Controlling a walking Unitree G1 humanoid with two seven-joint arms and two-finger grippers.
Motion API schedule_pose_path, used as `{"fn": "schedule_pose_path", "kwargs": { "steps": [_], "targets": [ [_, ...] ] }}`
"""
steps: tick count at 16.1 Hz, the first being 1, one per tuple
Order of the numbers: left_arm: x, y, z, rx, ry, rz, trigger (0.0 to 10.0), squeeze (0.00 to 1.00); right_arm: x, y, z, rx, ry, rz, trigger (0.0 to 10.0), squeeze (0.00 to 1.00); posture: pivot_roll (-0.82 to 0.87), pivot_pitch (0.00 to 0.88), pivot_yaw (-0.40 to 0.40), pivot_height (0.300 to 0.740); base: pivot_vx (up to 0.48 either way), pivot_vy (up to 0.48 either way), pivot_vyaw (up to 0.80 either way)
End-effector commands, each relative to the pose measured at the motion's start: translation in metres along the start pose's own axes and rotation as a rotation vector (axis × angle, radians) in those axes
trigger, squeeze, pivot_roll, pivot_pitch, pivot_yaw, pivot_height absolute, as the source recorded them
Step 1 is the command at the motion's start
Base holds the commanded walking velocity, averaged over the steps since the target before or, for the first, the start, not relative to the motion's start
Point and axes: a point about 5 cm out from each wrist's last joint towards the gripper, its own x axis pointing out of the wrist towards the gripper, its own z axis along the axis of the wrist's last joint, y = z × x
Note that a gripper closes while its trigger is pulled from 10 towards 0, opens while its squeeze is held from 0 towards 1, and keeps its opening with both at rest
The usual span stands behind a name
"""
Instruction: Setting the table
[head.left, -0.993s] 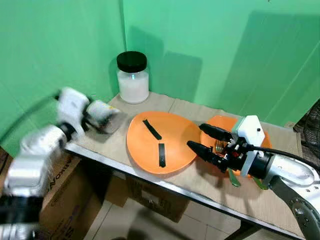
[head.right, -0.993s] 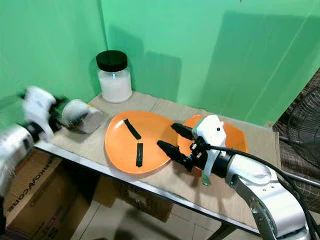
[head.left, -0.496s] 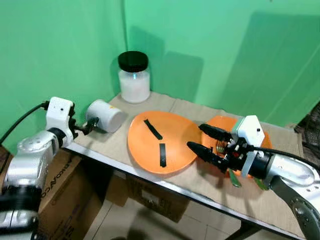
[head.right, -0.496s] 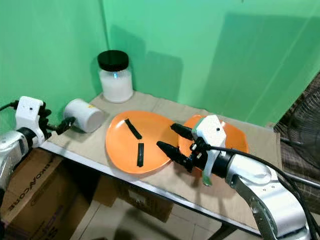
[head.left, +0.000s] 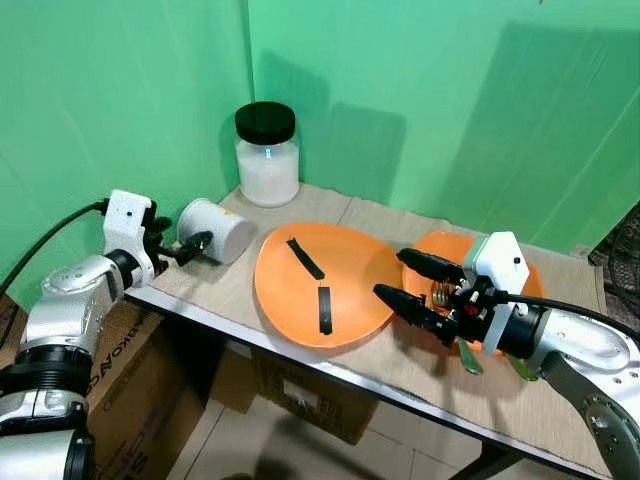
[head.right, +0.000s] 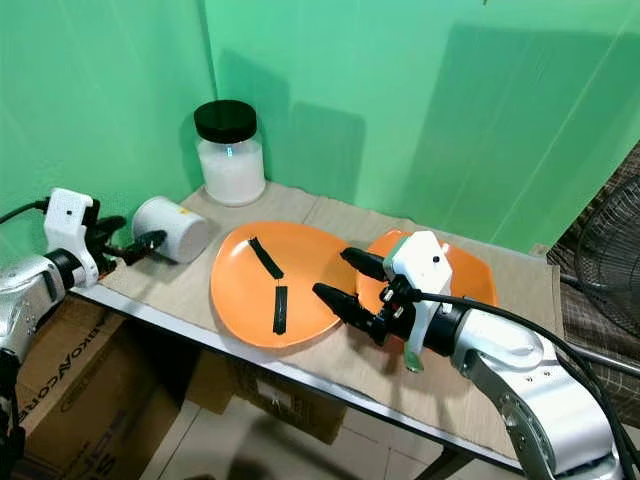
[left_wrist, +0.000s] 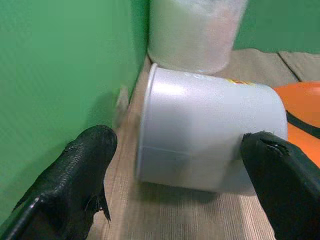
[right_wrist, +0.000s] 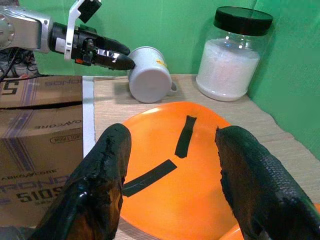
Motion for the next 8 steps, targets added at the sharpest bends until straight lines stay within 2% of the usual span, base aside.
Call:
{"fn": "schedule_pose_path", "kwargs": {
  "steps": [1,3,4,7,8],
  "targets": [
    [0.004,-0.004,0.001,0.029,0.032,-0.080,10.0,0.00,-0.002,0.000,0.004,-0.029,-0.006,-0.003,10.0,0.00,-0.16,0.000,-0.022,0.740,0.000,0.000,0.00],
    [0.004,-0.005,0.000,0.033,0.037,-0.091,10.0,0.00,-0.002,0.000,0.004,-0.030,-0.006,-0.003,10.0,0.00,-0.16,0.000,-0.022,0.740,0.000,0.000,0.00],
    [0.000,-0.018,-0.003,0.041,0.051,-0.212,10.0,0.00,-0.003,0.000,0.004,-0.031,-0.007,-0.007,10.0,0.00,-0.17,0.000,-0.017,0.740,0.000,0.000,0.00],
    [-0.006,-0.034,-0.003,0.032,0.039,-0.344,10.0,0.00,-0.003,0.002,0.004,-0.030,-0.007,-0.004,10.0,0.00,-0.17,0.000,-0.014,0.740,0.000,0.000,0.00],
    [-0.008,-0.035,-0.004,0.032,0.038,-0.356,10.0,0.00,-0.003,0.002,0.004,-0.028,-0.005,-0.001,10.0,0.00,-0.16,0.000,-0.014,0.740,0.000,0.000,0.00]
  ]
}}
